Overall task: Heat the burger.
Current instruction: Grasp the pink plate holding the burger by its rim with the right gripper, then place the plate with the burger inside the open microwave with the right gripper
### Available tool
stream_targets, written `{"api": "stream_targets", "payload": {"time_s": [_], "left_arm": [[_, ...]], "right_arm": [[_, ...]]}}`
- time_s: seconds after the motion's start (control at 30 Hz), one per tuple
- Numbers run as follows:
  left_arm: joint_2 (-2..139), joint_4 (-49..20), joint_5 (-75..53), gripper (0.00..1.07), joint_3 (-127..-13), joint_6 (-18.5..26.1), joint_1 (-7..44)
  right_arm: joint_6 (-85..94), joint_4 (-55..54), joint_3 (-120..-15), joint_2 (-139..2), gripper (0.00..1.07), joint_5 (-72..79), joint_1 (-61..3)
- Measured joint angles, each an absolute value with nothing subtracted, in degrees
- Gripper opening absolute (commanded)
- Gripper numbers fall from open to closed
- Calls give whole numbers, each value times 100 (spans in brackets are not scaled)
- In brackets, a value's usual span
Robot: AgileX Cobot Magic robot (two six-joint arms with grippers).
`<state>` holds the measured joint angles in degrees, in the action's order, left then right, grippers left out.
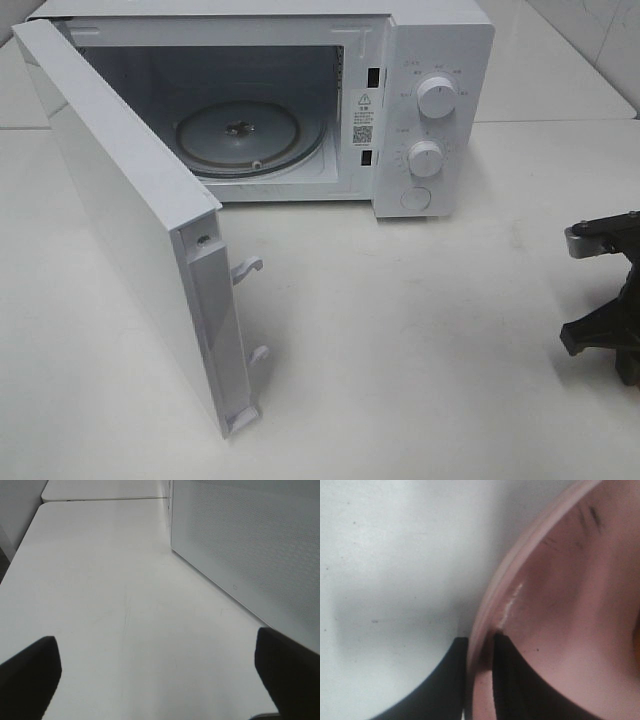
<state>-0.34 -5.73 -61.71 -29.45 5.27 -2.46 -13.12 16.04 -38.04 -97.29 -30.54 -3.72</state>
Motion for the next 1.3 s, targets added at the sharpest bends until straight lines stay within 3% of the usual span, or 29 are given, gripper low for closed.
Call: {"api": "stream_targets", "payload": {"time_s": [0.23, 0.93, 1.3], "left_arm": [[-34, -573, -6171, 98, -2945, 527, -246], [-34, -573, -6171, 98, -2945, 527, -246], [-34, -573, -6171, 98, -2945, 527, -246]], "right_arm": [[-1684, 1942, -3799, -9643, 0, -3243, -504], [-3575, 3541, -3776, -9563, 0, -4154, -1845], [-3615, 3690, -3776, -9093, 0, -4618, -1942]]}}
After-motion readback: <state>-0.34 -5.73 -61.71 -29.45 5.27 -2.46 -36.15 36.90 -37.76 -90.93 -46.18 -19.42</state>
